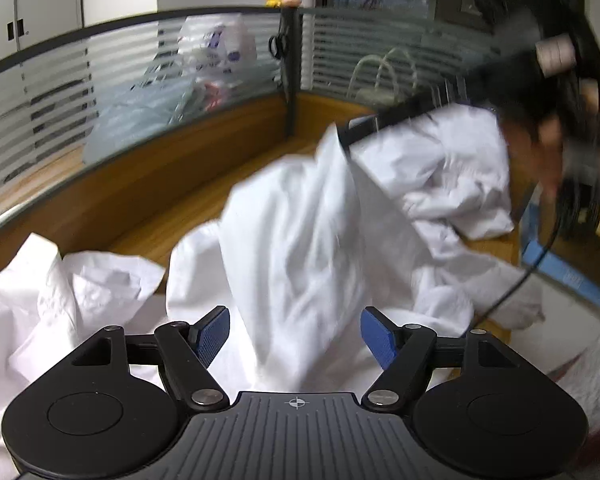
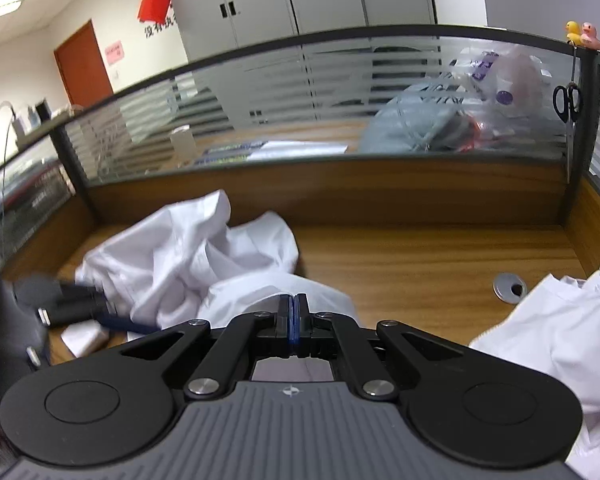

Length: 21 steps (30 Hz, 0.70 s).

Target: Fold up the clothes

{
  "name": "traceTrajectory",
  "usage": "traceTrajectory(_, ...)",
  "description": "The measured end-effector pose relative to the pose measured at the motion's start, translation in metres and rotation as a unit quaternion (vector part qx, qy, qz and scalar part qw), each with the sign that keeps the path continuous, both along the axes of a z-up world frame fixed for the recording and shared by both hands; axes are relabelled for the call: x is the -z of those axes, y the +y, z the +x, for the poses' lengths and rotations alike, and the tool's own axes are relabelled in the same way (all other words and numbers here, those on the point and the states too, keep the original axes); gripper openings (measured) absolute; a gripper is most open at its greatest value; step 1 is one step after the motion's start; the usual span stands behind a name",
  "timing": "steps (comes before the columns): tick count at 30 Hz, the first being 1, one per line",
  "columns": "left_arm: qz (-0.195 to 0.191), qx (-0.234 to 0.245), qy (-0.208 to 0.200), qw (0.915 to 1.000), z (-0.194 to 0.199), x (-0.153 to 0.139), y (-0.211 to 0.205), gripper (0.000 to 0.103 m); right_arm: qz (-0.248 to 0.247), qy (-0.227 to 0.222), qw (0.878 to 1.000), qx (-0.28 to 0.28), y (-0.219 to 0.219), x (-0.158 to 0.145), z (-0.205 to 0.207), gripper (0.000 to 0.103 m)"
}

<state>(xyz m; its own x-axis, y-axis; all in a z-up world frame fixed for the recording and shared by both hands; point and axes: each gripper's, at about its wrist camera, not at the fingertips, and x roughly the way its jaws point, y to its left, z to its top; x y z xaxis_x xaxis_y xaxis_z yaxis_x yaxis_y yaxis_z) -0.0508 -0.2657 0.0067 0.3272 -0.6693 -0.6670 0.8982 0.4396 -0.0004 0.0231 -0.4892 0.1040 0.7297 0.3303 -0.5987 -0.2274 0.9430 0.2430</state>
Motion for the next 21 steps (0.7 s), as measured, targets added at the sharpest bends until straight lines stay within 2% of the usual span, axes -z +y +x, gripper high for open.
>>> traceTrajectory(5, 0.028, -0.028, -0.016, 0.9991, -0.002, 0.024, -0.009, 0.075, 0.032, -0.005, 0.999, 0.003, -0.006, -0.02, 0.024, 0.0)
traceTrajectory(9, 0.042, -0.051, -0.041, 0.9969, 0.001, 0.037, -0.017, 0.075, 0.039, -0.005, 0.999, -0.003, -0.007, -0.026, 0.046, 0.0)
traceTrajectory(11, 0.049, -0.061, -0.054, 0.9955, 0.004, 0.041, -0.02, 0.064, 0.04, -0.005, 0.999, -0.007, -0.007, -0.026, 0.054, 0.0)
traceTrajectory(13, 0.054, -0.067, -0.063, 0.9943, 0.008, 0.042, -0.022, 0.025, 0.041, -0.001, 0.999, -0.011, -0.009, -0.025, 0.062, 0.0)
traceTrajectory(16, 0.033, -0.068, -0.046, 0.9961, 0.02, 0.032, -0.015, 0.013, 0.028, 0.007, 1.0, -0.011, -0.013, -0.018, 0.069, 0.001)
traceTrajectory(18, 0.016, -0.073, -0.014, 0.9971, 0.033, 0.022, -0.009, 0.011, 0.012, 0.015, 1.0, 0.0, -0.018, -0.011, 0.07, 0.003)
traceTrajectory(20, -0.001, -0.08, 0.029, 0.9963, 0.05, 0.01, -0.005, 0.01, 0.001, 0.028, 0.999, 0.019, -0.027, -0.005, 0.067, 0.016)
traceTrajectory(21, -0.011, -0.084, 0.05, 0.9952, 0.059, 0.003, -0.002, 0.01, 0.004, 0.034, 0.999, 0.028, -0.034, -0.002, 0.064, 0.031)
